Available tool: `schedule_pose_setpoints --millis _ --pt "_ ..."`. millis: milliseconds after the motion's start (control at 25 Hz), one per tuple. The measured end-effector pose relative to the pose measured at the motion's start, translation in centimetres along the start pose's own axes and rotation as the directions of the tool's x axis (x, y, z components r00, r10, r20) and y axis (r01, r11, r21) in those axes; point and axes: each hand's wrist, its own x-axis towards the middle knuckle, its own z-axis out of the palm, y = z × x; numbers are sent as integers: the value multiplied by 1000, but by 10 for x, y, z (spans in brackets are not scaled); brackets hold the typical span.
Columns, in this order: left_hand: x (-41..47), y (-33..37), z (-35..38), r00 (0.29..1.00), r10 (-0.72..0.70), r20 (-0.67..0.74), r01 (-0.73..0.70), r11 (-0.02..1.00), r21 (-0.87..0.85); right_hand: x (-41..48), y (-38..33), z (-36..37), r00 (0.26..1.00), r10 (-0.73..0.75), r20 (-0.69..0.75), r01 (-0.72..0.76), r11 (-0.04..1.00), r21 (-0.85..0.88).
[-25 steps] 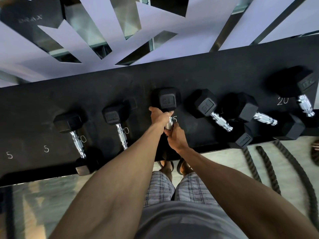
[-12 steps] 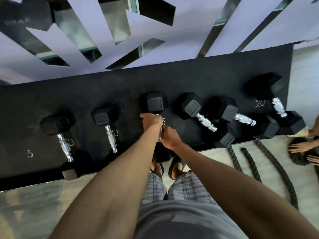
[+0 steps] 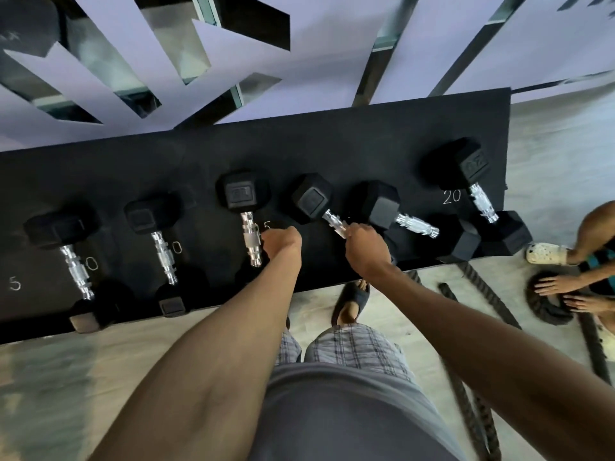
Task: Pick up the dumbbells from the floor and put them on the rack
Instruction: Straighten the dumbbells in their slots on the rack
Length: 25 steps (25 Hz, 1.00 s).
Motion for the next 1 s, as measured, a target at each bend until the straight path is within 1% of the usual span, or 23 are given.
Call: schedule_pose_setpoints --millis 80,200,240,400,480,560,720,840,1000 --pt "-12 -9 24 993 -54 107 68 990 -128 -2 21 -4 998 -46 35 48 998 -51" --pt "-34 -10 61 974 -53 219 108 963 -247 0 40 -4 994 -85 71 90 994 -69" --pt "-39 -8 68 970 -51 238 117 955 -272 1 42 -3 992 -102 68 107 992 -70" --pt "-35 -6 88 975 -65 213 146 908 -392 -3 48 15 980 -194 37 196 978 -69" --pt "-26 -3 91 962 -85 260 201 867 -457 -4 52 28 971 -238 31 240 963 -125" --pt "-24 2 93 946 -88 311 240 836 -493 -2 50 32 973 -230 32 232 954 -190" --pt "-21 2 97 940 -104 326 251 857 -450 9 28 25 991 -113 68 125 968 -218" --pt "-17 2 100 940 -117 321 247 882 -402 12 22 24 997 -26 66 35 989 -141" --pt "-15 8 99 948 -103 302 197 933 -300 12 21 20 997 14 74 -8 997 -72"
